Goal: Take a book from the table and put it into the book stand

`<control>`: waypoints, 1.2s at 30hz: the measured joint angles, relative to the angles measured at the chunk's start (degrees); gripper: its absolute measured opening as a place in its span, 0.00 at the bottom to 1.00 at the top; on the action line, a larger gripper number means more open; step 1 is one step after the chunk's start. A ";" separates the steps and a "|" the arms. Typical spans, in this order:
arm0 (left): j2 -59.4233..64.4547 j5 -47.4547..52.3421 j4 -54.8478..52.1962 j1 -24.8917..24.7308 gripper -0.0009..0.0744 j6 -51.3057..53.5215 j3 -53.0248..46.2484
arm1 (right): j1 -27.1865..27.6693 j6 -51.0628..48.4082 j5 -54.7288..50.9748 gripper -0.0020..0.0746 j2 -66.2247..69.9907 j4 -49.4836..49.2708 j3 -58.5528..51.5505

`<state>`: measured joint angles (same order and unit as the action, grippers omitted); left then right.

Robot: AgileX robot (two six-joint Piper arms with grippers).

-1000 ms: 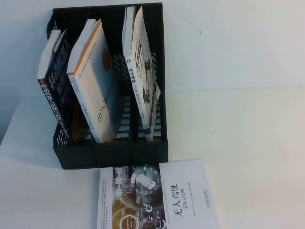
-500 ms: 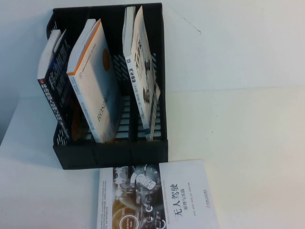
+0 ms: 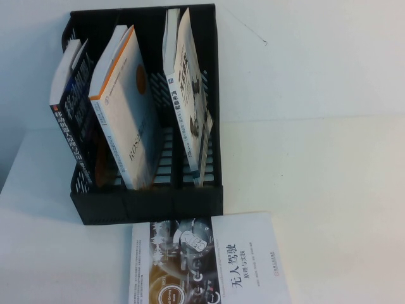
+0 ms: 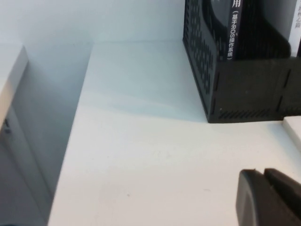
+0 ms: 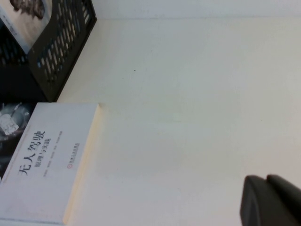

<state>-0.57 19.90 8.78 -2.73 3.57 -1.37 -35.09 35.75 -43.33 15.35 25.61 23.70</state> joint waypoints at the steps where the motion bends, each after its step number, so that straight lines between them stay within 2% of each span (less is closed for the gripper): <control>1: 0.00 0.00 -1.13 -0.26 0.01 0.00 0.00 | 0.00 0.00 0.00 0.04 0.00 0.00 0.00; 36: 0.00 0.09 -3.90 -0.49 0.01 0.00 0.00 | 0.00 0.00 0.00 0.04 0.00 0.00 0.00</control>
<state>-0.57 19.99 4.87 -3.22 3.57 -1.37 -35.09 35.75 -43.33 15.35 25.61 23.70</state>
